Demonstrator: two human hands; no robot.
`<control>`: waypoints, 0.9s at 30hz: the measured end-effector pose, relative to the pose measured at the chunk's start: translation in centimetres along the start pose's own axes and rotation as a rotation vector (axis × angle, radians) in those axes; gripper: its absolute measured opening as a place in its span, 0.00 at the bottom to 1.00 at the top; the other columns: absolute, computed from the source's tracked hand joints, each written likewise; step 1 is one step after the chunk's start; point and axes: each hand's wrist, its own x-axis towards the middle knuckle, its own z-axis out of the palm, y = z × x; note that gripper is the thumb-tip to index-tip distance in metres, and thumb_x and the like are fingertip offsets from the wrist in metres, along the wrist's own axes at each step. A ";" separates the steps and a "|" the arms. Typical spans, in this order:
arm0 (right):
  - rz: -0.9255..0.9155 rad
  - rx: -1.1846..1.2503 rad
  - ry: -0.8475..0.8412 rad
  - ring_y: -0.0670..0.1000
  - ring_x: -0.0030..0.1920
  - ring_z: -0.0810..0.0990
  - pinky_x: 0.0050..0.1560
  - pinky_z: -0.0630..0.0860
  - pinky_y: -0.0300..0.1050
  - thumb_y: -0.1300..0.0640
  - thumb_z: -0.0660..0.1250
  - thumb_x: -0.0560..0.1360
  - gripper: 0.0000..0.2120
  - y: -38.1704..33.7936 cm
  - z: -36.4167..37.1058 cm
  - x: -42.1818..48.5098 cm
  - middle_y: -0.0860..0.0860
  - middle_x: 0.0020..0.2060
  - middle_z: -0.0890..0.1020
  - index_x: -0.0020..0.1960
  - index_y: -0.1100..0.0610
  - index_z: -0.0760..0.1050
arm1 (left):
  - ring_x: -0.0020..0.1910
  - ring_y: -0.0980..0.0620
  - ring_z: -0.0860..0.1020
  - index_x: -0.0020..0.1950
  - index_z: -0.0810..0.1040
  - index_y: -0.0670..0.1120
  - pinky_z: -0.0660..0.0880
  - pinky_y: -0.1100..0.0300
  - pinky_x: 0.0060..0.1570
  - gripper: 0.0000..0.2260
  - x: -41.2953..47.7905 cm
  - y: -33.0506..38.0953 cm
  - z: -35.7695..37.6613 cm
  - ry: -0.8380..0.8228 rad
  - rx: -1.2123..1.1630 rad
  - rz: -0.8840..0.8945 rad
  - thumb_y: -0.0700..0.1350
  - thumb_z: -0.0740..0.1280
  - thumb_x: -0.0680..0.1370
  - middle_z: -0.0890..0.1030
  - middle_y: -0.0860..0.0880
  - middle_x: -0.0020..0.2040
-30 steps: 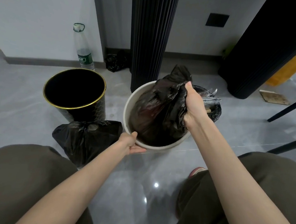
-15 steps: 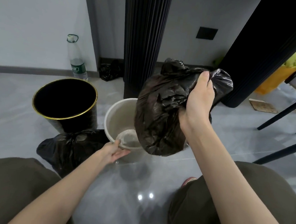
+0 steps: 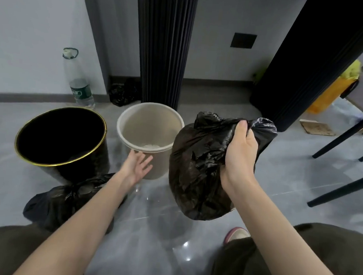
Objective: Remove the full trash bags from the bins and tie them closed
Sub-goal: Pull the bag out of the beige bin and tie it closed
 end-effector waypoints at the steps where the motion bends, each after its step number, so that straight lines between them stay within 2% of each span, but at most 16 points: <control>1: 0.021 -0.009 0.001 0.54 0.57 0.79 0.64 0.73 0.56 0.45 0.54 0.80 0.15 0.5 0.2 0.2 0.53 0.54 0.81 0.49 0.53 0.75 | 0.71 0.46 0.67 0.73 0.62 0.52 0.63 0.49 0.68 0.18 0.6 0.7 0.1 -0.013 -0.026 -0.009 0.42 0.49 0.83 0.65 0.48 0.74; 3: 0.062 -0.027 0.005 0.57 0.57 0.78 0.63 0.73 0.57 0.45 0.54 0.80 0.17 1.4 0.8 0.4 0.58 0.55 0.79 0.49 0.56 0.74 | 0.71 0.46 0.67 0.64 0.70 0.47 0.63 0.49 0.68 0.13 1.4 1.9 0.2 -0.037 -0.058 -0.039 0.42 0.51 0.82 0.66 0.47 0.73; 4: 0.080 -0.037 0.003 0.58 0.57 0.78 0.63 0.74 0.58 0.46 0.53 0.81 0.16 1.8 1.0 0.4 0.59 0.55 0.79 0.46 0.56 0.73 | 0.71 0.46 0.67 0.64 0.69 0.46 0.63 0.49 0.69 0.13 1.6 2.2 0.2 -0.047 -0.057 -0.056 0.43 0.52 0.82 0.66 0.46 0.73; 7: 0.128 -0.053 -0.042 0.57 0.55 0.79 0.62 0.74 0.58 0.48 0.53 0.81 0.16 2.8 1.6 -0.1 0.59 0.52 0.81 0.44 0.54 0.74 | 0.70 0.45 0.67 0.75 0.59 0.47 0.65 0.50 0.66 0.22 1.3 2.4 -0.2 -0.076 -0.088 -0.077 0.46 0.56 0.81 0.65 0.45 0.74; 10: 0.158 -0.081 -0.096 0.59 0.56 0.79 0.63 0.73 0.58 0.49 0.54 0.81 0.16 4.2 1.6 -0.4 0.61 0.53 0.80 0.47 0.59 0.74 | 0.70 0.46 0.68 0.76 0.58 0.49 0.69 0.53 0.62 0.24 0.4 2.2 -0.7 -0.077 -0.063 -0.089 0.47 0.58 0.80 0.65 0.46 0.74; 13: 0.202 -0.127 -0.176 0.61 0.58 0.78 0.64 0.73 0.59 0.49 0.54 0.80 0.19 5.4 1.1 -0.9 0.63 0.55 0.79 0.52 0.63 0.74 | 0.70 0.47 0.68 0.74 0.64 0.50 0.69 0.56 0.60 0.22 -1.3 2.3 -0.8 -0.035 0.148 -0.016 0.47 0.60 0.79 0.66 0.48 0.74; 16: 0.247 -0.242 -0.264 0.57 0.61 0.76 0.67 0.70 0.57 0.47 0.54 0.80 0.18 6.4 0.6 -1.6 0.59 0.58 0.78 0.57 0.60 0.74 | 0.71 0.47 0.66 0.74 0.63 0.51 0.64 0.53 0.68 0.21 -4.2 2.4 -0.5 -0.023 0.331 0.094 0.44 0.59 0.80 0.67 0.48 0.72; 18: 0.278 -0.314 -0.334 0.53 0.69 0.70 0.71 0.65 0.56 0.45 0.54 0.80 0.23 7.2 0.3 -2.0 0.53 0.68 0.73 0.69 0.56 0.68 | 0.69 0.50 0.68 0.73 0.65 0.52 0.64 0.54 0.67 0.20 -6.3 2.6 -0.3 -0.041 0.440 0.148 0.43 0.60 0.80 0.69 0.50 0.70; 20: 0.293 -0.370 -0.363 0.52 0.73 0.62 0.74 0.60 0.54 0.47 0.54 0.81 0.26 7.9 -0.1 -2.8 0.50 0.74 0.64 0.75 0.57 0.59 | 0.63 0.53 0.71 0.70 0.69 0.52 0.66 0.57 0.61 0.18 -8.8 2.8 -0.3 -0.075 0.617 0.216 0.43 0.61 0.80 0.73 0.51 0.66; 23: 0.301 -0.426 -0.366 0.53 0.75 0.59 0.75 0.57 0.53 0.48 0.54 0.81 0.28 9.5 -0.8 -4.1 0.50 0.75 0.61 0.77 0.59 0.53 | 0.63 0.55 0.70 0.69 0.70 0.52 0.69 0.60 0.58 0.21 -12.2 3.3 -0.6 -0.182 0.938 0.288 0.37 0.59 0.77 0.73 0.53 0.64; 25: 0.328 -0.442 -0.365 0.53 0.74 0.61 0.74 0.59 0.54 0.47 0.55 0.80 0.29 11.1 -1.2 -4.8 0.49 0.74 0.62 0.76 0.58 0.55 | 0.64 0.54 0.71 0.69 0.69 0.54 0.70 0.60 0.58 0.24 -14.1 3.1 -1.4 -0.264 1.096 0.266 0.35 0.63 0.75 0.73 0.53 0.64; 27: 0.358 -0.461 -0.397 0.54 0.73 0.64 0.73 0.61 0.55 0.43 0.57 0.77 0.30 13.8 -1.6 -4.9 0.50 0.72 0.67 0.74 0.57 0.60 | 0.64 0.52 0.71 0.70 0.67 0.55 0.71 0.61 0.58 0.28 -15.5 2.1 -2.7 -0.328 1.265 0.222 0.39 0.70 0.73 0.71 0.53 0.64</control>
